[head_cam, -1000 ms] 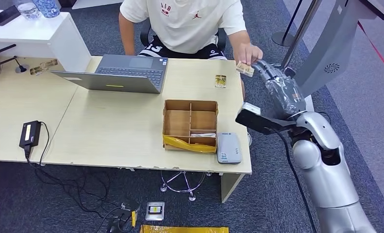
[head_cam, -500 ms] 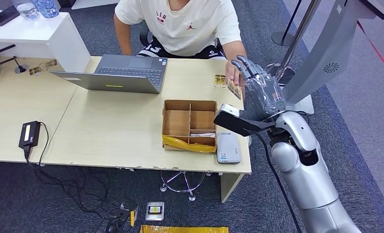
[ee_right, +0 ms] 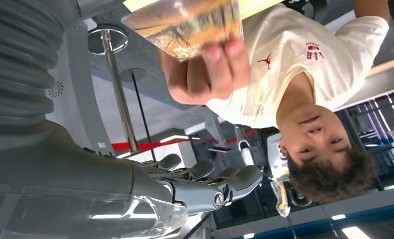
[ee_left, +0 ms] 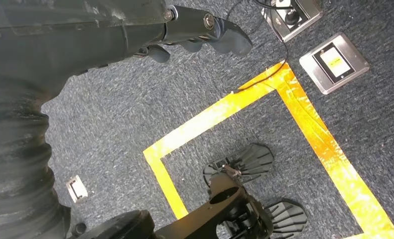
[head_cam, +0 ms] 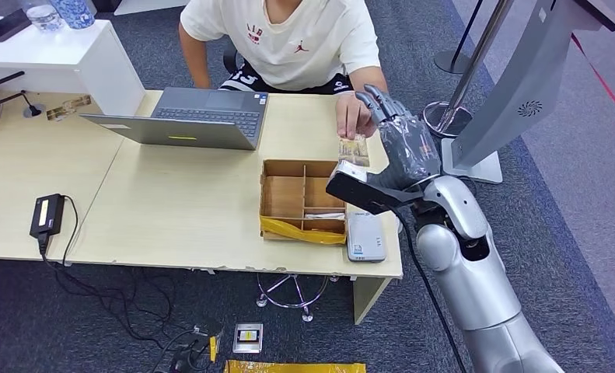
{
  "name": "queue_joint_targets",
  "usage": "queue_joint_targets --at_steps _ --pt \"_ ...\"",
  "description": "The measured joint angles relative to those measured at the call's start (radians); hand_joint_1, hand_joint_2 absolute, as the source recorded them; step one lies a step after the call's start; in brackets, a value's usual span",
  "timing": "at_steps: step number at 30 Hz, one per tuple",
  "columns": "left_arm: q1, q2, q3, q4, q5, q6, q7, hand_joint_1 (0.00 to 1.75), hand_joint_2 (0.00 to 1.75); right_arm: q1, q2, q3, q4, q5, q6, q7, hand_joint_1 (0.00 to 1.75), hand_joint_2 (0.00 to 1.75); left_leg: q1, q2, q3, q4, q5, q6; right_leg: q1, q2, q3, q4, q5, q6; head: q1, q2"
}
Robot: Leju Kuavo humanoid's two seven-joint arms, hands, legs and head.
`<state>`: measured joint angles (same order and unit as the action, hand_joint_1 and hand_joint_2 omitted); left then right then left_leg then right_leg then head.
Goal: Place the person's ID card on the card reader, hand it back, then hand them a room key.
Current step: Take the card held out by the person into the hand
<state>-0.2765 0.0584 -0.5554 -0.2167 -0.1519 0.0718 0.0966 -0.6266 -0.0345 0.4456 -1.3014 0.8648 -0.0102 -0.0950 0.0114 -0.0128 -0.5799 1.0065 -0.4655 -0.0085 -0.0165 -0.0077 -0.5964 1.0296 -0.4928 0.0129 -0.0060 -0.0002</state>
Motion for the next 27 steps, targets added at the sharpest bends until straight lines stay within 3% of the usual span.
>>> queue_joint_targets --at_steps 2,4,6,8,27 --pt "-0.001 0.0 0.0 0.0 -0.002 0.001 0.0 0.0 1.75 -0.003 0.005 0.002 0.008 0.0 -0.003 0.0 0.15 1.75 0.0 0.0 0.0 0.0 0.0 0.0 0.0 0.0 0.0 0.0 0.0 0.0 0.0 0.0" --pt "-0.001 0.0 0.0 0.0 -0.005 0.001 0.0 0.0 1.75 -0.004 0.008 0.003 0.014 0.0 -0.004 0.0 0.38 1.75 0.0 0.0 0.0 0.0 0.0 0.0 0.0 0.0 0.0 0.0 0.0 0.0 0.0 0.0" --pt "-0.002 0.0 0.0 0.0 -0.006 0.002 0.0 0.0 1.75 -0.005 0.009 0.004 0.02 0.0 -0.005 0.0 1.05 1.75 0.0 0.0 0.0 0.0 0.0 0.0 0.0 0.0 0.0 0.0 0.0 0.0 0.0 0.0" --pt "-0.002 0.0 0.0 0.0 -0.007 0.002 0.0 0.0 1.75 -0.008 0.011 0.005 0.028 0.0 -0.006 0.0 1.59 1.75 0.0 0.0 0.0 0.0 0.0 0.0 0.0 0.0 0.0 0.0 0.0 0.0 0.0 0.0" --pt "-0.002 0.0 0.0 0.0 -0.016 0.005 -0.002 0.0 1.75 -0.012 0.018 0.006 0.053 0.0 -0.026 0.003 1.75 1.75 0.0 0.0 0.0 0.0 0.0 0.0 0.0 0.0 -0.001 0.0 0.0 0.0 0.0 0.0"
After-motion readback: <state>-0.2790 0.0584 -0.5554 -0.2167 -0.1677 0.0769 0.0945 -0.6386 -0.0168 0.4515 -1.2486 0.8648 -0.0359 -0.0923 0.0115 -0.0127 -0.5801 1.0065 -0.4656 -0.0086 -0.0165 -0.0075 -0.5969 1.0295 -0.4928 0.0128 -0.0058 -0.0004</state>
